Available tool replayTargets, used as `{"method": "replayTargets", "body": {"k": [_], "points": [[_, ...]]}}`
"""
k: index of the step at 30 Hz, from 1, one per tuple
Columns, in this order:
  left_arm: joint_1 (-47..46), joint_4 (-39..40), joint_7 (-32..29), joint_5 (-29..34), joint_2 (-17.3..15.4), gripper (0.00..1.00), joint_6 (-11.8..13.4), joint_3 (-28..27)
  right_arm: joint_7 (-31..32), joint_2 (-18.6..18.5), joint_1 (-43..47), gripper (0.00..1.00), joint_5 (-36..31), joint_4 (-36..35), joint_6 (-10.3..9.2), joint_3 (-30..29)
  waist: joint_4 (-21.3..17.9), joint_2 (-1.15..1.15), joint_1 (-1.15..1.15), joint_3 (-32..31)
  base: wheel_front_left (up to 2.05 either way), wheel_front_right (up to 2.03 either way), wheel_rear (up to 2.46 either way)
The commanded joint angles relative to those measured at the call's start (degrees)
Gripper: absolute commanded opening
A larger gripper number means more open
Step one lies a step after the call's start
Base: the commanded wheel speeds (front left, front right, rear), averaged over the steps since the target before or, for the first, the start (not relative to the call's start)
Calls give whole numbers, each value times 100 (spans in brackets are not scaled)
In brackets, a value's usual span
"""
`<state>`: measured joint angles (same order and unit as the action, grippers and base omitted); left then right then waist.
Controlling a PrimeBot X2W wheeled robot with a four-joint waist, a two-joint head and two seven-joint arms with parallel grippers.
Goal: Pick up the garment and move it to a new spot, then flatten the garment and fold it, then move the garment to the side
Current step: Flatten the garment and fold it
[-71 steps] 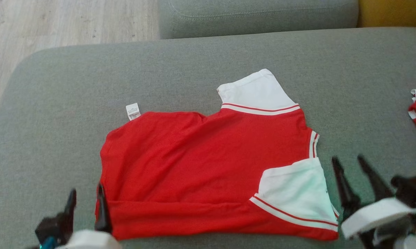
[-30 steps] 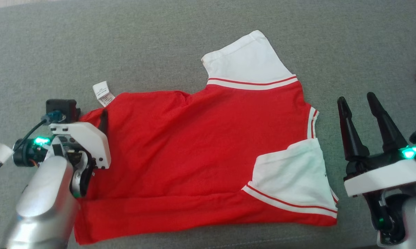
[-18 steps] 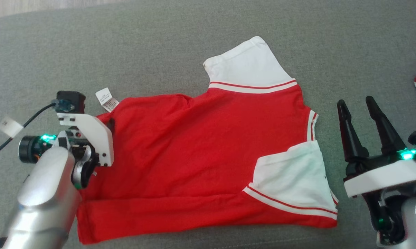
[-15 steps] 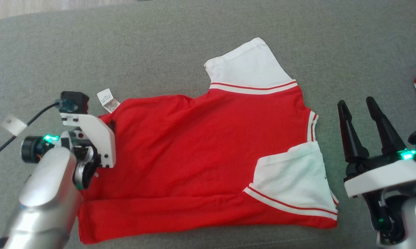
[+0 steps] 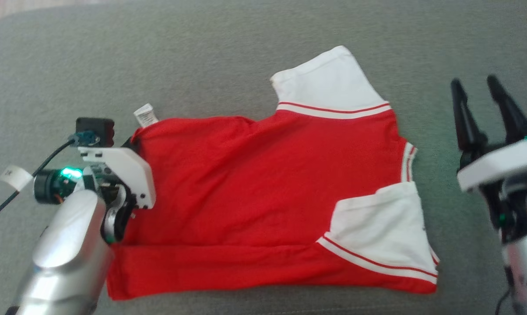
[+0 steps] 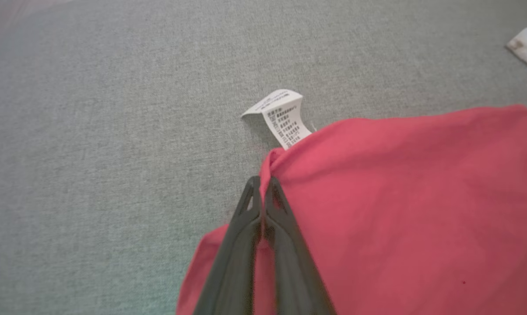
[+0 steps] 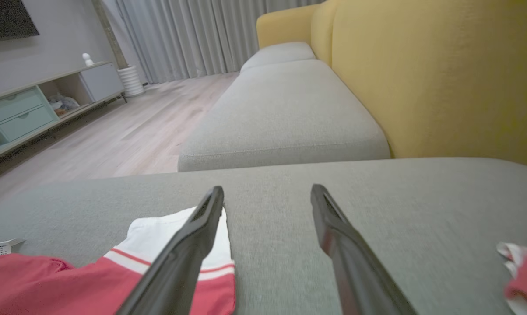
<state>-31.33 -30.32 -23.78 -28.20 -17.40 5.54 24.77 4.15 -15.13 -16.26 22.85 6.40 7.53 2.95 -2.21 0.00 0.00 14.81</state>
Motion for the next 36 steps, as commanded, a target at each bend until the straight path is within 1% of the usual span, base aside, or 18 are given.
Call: {"method": "replayTargets", "body": {"k": [1,2,3,4,7,10,16,22,26,27,28,30,36], "points": [[-270,259,80,-47,-115,0,32,-273,-162,-191,-373,100,86,103,-4,194,143,0,0,97,0,0,0],[-349,359,98,-59,-42,0,50,-261,-286,-300,-729,100,247,581,-4,345,281,0,0,202,0,0,0],[-400,412,106,-71,10,0,36,-242,-337,-362,-906,100,310,817,-4,428,361,0,0,264,0,0,0],[-400,412,106,-71,10,0,36,-242,-337,-362,-906,100,310,817,-4,428,361,0,0,264,0,0,0],[-571,524,132,-53,150,0,24,-164,-418,-514,-1459,100,507,1426,-4,766,587,0,0,479,0,0,0],[-744,595,170,-29,289,0,18,-89,-323,-630,-2050,100,744,1957,-4,1204,780,0,0,703,0,0,0],[-976,563,314,-7,517,0,66,-16,595,-809,-3067,100,1340,2835,-4,2269,1032,0,0,1018,0,0,0],[-1084,388,440,-52,630,0,43,3,1281,-888,-3700,100,1593,3684,-4,2853,1132,0,0,1136,0,0,0],[-1107,260,453,-112,643,0,23,-12,1734,-861,-3924,100,1757,3985,-4,3256,1127,0,0,1141,0,0,0],[-1108,234,452,-128,639,0,18,-19,1843,-849,-3960,93,1825,4022,-4,3335,1117,0,0,1137,0,0,0],[-1105,210,443,-149,637,0,13,-26,1907,-851,-3997,0,1886,4030,-4,3406,1106,0,0,1134,0,0,0],[-1095,180,448,-186,626,0,5,-45,1836,-893,-4085,0,1945,4015,-4,3485,1076,0,0,1112,0,0,0],[-1013,223,541,-267,495,0,22,-157,923,-1110,-4095,0,2156,3647,-4,3500,940,0,0,919,0,0,0]]}}
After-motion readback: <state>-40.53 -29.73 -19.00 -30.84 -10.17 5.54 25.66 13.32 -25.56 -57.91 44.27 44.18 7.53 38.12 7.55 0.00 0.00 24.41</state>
